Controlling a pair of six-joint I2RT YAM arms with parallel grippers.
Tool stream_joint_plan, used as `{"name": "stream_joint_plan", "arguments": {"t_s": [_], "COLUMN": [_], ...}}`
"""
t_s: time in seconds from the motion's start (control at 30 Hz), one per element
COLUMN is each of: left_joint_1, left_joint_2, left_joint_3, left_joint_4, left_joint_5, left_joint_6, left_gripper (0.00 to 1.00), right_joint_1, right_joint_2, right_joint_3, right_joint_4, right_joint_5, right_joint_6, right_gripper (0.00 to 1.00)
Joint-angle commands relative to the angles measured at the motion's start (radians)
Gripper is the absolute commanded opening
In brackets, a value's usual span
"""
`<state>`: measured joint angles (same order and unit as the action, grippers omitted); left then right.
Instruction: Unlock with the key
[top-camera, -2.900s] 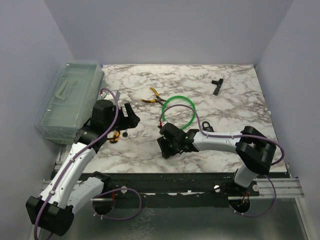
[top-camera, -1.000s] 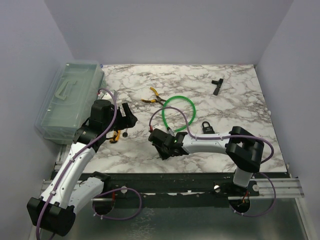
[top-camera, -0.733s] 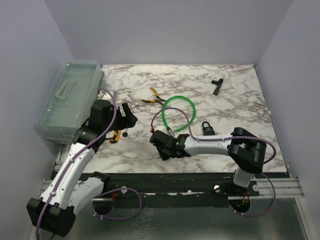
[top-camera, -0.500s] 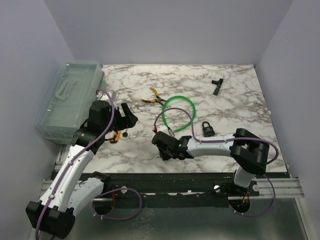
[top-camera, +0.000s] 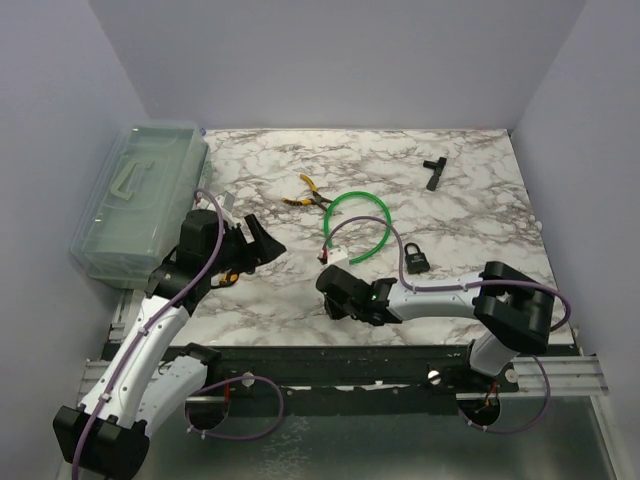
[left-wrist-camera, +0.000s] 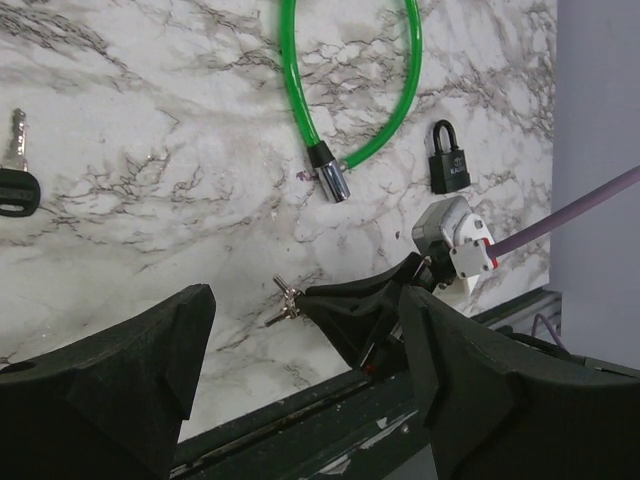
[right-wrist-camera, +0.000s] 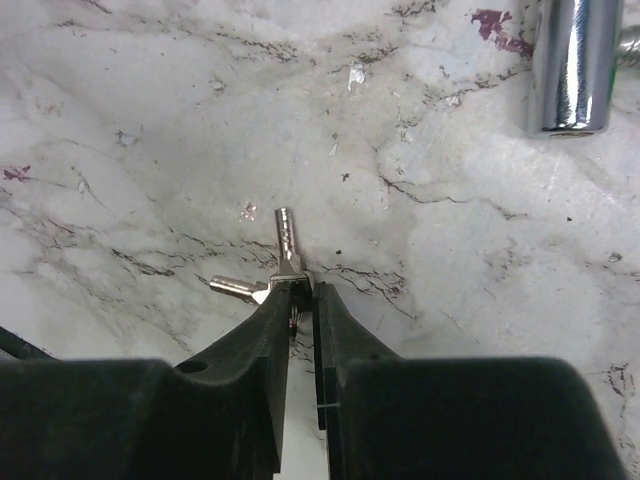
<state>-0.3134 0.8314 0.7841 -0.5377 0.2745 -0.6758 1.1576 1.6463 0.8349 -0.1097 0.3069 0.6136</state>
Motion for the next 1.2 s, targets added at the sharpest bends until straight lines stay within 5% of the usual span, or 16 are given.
{"name": "stream_joint_plan", "arguments": {"t_s": [0.0, 0.53, 0.9, 1.17], "left_joint_1": [0.004, 0.005, 0.005, 0.004], "left_joint_2": [-0.029, -0.031, -0.033, -0.029], "left_joint_3": [-0.037, -0.086, -0.104, -0.105], "left_joint_4": [0.05, 0.09, 0.093, 0.092], "left_joint_5": [0.082, 0.124, 0.115, 0.11], "left_joint_6": [-0.074, -0.116, -0.11, -0.1], "left_gripper": [0.81, 0.81, 0.81, 0.81], "right_joint_1": [0.001, 0.002, 0.001, 0.001], "right_joint_2": [-0.038, -0.094, -0.032, 0.0], "right_joint_3": [-0.042, -0.073, -0.048, -0.001], "right_joint_4": [0.065, 0.113, 0.003, -0.029], "right_joint_5": [0.064, 0.016, -0.026, -0.035], "right_joint_6": [0.005, -0.01, 0.053, 0.049], "right_gripper": [0.05, 0.07, 0.35, 0.41]}}
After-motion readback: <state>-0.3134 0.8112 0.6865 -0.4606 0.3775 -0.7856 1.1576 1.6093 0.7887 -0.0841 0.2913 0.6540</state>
